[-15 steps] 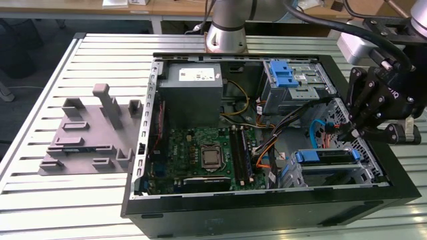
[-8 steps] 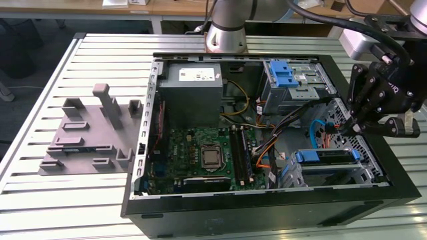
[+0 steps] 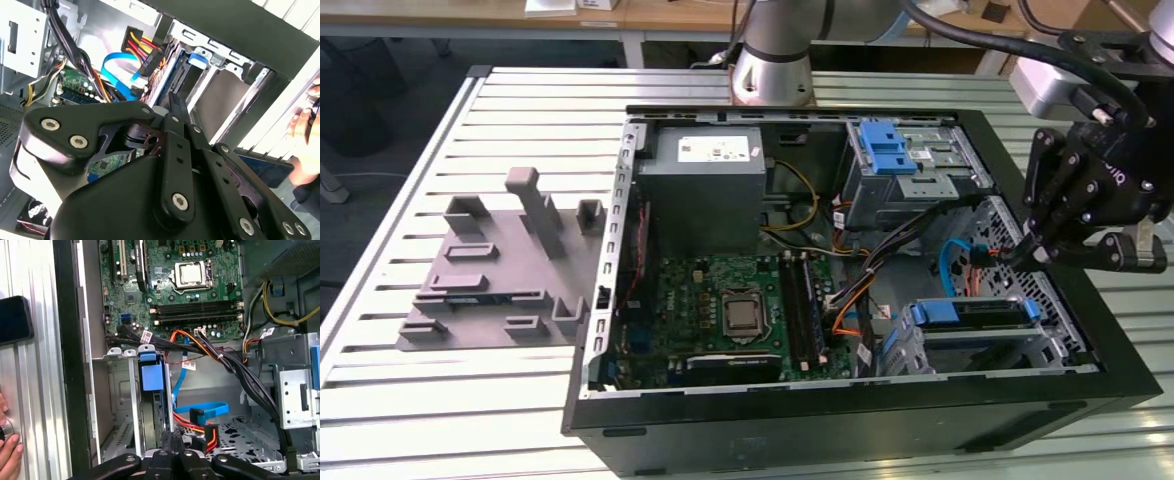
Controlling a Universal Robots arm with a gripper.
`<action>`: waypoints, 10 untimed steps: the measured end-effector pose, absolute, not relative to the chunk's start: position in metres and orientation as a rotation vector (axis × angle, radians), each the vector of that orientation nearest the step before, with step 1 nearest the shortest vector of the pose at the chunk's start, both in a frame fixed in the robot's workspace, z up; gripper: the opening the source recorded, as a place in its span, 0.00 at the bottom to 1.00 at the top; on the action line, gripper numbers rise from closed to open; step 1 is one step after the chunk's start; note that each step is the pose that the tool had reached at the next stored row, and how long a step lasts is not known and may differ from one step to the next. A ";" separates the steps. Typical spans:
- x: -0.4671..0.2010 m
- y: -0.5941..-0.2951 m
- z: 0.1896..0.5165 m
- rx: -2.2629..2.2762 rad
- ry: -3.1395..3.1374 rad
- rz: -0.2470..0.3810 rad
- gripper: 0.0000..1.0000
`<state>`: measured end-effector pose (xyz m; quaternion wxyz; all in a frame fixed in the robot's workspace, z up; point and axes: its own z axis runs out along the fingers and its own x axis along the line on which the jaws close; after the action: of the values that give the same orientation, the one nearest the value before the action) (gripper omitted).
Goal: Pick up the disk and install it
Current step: 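Insert the first disk wire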
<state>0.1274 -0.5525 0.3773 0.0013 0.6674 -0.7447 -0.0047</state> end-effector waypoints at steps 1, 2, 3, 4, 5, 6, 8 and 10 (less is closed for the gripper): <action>0.129 -0.552 0.377 2.092 -2.340 -0.014 0.11; 0.130 -0.552 0.377 2.088 -2.344 -0.014 0.11; 0.130 -0.551 0.376 2.081 -2.349 -0.014 0.11; 0.130 -0.550 0.376 2.075 -2.355 -0.014 0.11; 0.131 -0.550 0.375 2.068 -2.361 -0.014 0.11; 0.131 -0.549 0.375 2.063 -2.365 -0.014 0.11; 0.131 -0.547 0.374 2.057 -2.371 -0.014 0.11; 0.133 -0.545 0.373 2.053 -2.372 -0.018 0.11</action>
<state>0.1330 -0.5450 0.3727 0.0023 0.6543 -0.7562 -0.0057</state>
